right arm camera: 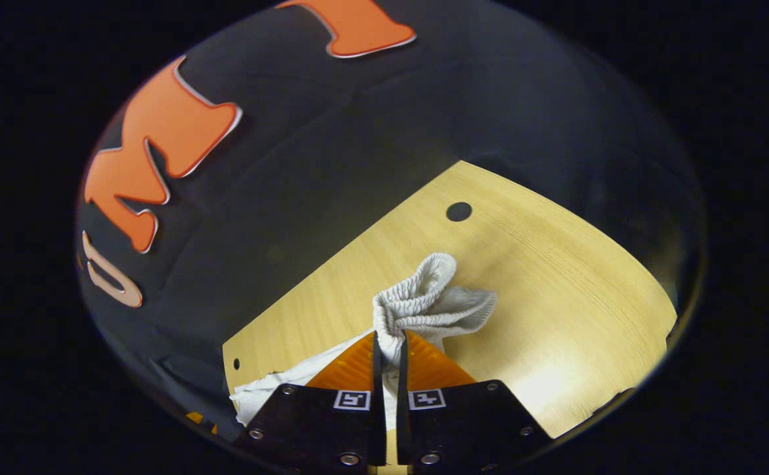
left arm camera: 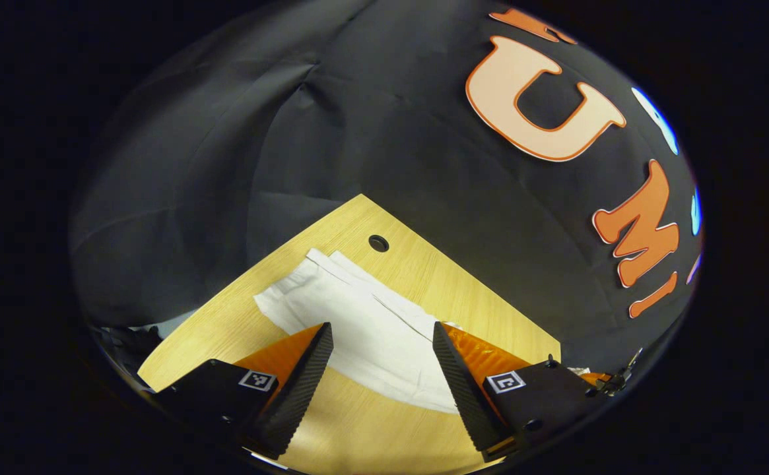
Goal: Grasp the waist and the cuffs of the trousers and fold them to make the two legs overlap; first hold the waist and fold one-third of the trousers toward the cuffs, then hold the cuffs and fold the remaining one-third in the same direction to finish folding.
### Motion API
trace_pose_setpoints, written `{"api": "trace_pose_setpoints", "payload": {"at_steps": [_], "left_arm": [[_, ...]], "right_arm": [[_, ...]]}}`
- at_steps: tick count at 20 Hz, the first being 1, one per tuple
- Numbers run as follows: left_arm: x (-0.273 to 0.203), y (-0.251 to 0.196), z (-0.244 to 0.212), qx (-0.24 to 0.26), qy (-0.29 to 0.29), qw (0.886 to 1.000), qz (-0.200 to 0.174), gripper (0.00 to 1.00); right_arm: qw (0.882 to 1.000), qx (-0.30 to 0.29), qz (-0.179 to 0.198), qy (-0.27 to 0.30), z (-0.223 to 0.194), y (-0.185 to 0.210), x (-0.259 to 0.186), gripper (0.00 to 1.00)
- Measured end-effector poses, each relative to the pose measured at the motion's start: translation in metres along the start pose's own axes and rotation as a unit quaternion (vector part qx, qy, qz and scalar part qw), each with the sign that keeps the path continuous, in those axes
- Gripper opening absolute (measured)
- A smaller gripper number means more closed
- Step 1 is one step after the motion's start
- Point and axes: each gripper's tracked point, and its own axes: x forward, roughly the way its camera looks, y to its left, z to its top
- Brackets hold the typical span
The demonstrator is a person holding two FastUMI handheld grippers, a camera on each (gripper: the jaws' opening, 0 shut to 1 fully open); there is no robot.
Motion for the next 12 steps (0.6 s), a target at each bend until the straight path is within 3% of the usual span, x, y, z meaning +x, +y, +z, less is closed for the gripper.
{"api": "trace_pose_setpoints", "payload": {"at_steps": [5, 12], "left_arm": [[0.008, 0.026, 0.007, -0.006, 0.012, 1.0, -0.004, 1.0], [0.009, 0.062, 0.01, -0.019, 0.025, 0.999, -0.004, 1.0]], "right_arm": [[0.998, -0.044, 0.034, -0.004, -0.017, 0.068, -0.016, 0.07], [0.991, -0.083, 0.076, 0.065, -0.116, 0.151, 0.01, 0.07]]}}
